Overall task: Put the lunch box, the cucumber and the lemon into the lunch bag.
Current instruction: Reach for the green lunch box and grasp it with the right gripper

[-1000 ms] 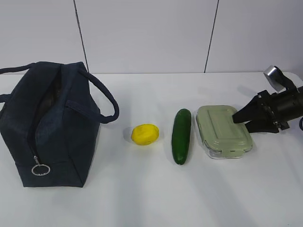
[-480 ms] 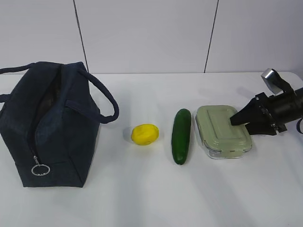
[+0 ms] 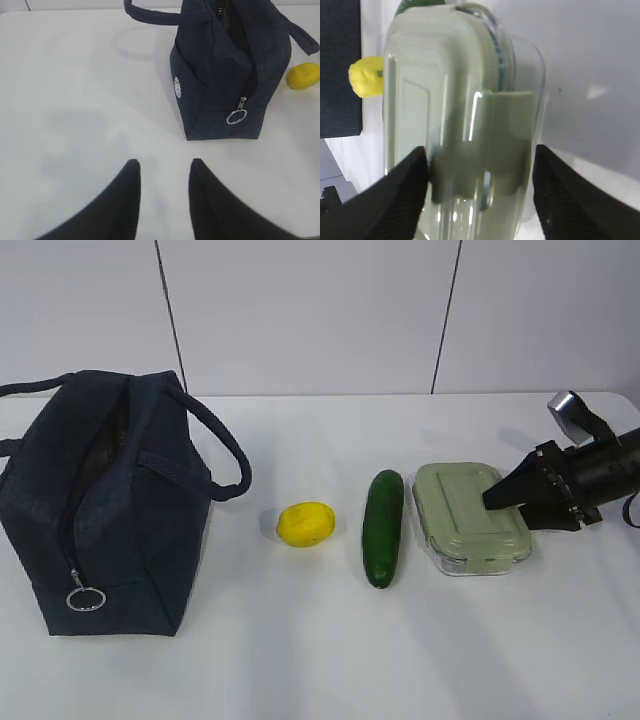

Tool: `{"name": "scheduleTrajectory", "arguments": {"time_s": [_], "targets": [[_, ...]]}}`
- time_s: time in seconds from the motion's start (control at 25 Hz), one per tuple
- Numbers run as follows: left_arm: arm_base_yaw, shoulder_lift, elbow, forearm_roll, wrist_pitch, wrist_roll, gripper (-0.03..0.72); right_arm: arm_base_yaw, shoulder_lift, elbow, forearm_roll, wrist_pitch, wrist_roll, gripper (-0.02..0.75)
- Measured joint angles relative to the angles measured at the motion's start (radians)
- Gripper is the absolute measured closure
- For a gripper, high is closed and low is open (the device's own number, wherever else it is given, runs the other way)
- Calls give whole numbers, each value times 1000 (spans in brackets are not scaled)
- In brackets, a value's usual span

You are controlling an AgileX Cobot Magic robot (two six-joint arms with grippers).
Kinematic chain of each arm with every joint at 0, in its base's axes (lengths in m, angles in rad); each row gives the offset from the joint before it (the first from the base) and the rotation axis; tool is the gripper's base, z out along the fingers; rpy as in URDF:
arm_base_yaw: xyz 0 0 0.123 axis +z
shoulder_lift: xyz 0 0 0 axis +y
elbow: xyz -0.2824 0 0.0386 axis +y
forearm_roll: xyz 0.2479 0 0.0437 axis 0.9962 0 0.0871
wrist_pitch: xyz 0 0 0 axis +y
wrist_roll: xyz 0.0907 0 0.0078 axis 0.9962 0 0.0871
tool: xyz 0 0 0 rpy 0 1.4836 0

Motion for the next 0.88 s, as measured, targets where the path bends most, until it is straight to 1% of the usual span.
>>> {"name": "scheduleTrajectory", "arguments": {"time_s": [0.88], "targets": [[0,0,0,0,0,0,454,0,3,-2,2,0,0,263]]}}
